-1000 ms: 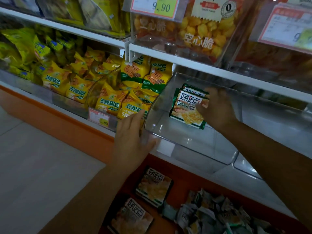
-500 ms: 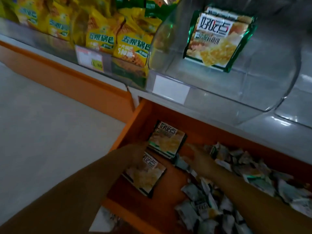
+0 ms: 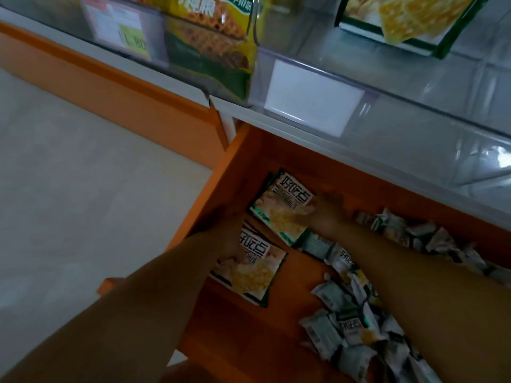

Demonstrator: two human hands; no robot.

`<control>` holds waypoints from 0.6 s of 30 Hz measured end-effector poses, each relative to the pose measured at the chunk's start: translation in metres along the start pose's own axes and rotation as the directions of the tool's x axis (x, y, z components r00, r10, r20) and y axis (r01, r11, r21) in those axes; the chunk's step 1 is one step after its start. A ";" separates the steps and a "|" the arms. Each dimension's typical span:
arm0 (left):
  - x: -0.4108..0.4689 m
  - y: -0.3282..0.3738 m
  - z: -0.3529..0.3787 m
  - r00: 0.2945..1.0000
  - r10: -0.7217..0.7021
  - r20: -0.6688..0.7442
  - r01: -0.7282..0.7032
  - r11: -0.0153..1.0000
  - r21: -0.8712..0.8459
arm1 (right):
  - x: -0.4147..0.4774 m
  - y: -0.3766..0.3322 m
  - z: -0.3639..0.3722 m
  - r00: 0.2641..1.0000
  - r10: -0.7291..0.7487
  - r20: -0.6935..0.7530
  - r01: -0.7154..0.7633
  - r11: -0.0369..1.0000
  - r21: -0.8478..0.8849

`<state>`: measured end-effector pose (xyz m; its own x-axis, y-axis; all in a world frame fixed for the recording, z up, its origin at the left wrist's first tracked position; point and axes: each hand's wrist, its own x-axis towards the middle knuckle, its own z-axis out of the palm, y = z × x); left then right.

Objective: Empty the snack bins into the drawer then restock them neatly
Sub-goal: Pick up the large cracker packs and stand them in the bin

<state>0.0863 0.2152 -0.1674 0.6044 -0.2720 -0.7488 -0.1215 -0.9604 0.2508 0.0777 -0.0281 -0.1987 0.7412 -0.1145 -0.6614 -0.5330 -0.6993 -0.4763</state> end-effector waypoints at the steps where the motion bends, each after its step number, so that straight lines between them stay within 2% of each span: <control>1: 0.000 0.000 0.000 0.999 -0.019 0.030 0.018 0.999 0.038 | -0.002 0.000 0.000 1.000 0.002 0.025 -0.002 1.000 0.006; 4: -0.008 0.006 -0.003 1.000 0.025 0.006 -0.026 0.992 0.126 | -0.019 0.001 -0.008 0.999 0.038 0.029 -0.041 0.994 0.096; 7: -0.016 0.012 -0.002 0.997 0.027 0.072 -0.038 0.988 0.151 | -0.046 0.009 -0.017 0.999 0.043 0.031 -0.047 0.990 0.133; 10: -0.021 0.016 -0.004 0.993 0.030 0.112 -0.031 0.999 0.008 | -0.074 0.019 -0.026 1.000 0.017 -0.002 -0.017 0.991 0.130; 14: -0.046 0.025 -0.018 0.987 0.116 0.114 -0.099 0.984 -0.151 | -0.123 0.020 -0.045 0.997 0.001 -0.072 0.011 0.987 0.162; 18: -0.090 0.044 -0.046 0.992 0.127 0.011 -0.127 0.992 -0.018 | -0.178 0.003 -0.077 0.972 -0.090 -0.216 0.125 0.980 0.156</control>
<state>0.0624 0.2000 -0.0610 0.5753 -0.3925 -0.7176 -0.1829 -0.9169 0.3549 -0.0245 -0.0642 -0.0373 0.8567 -0.2007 -0.4752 -0.4930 -0.5898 -0.6396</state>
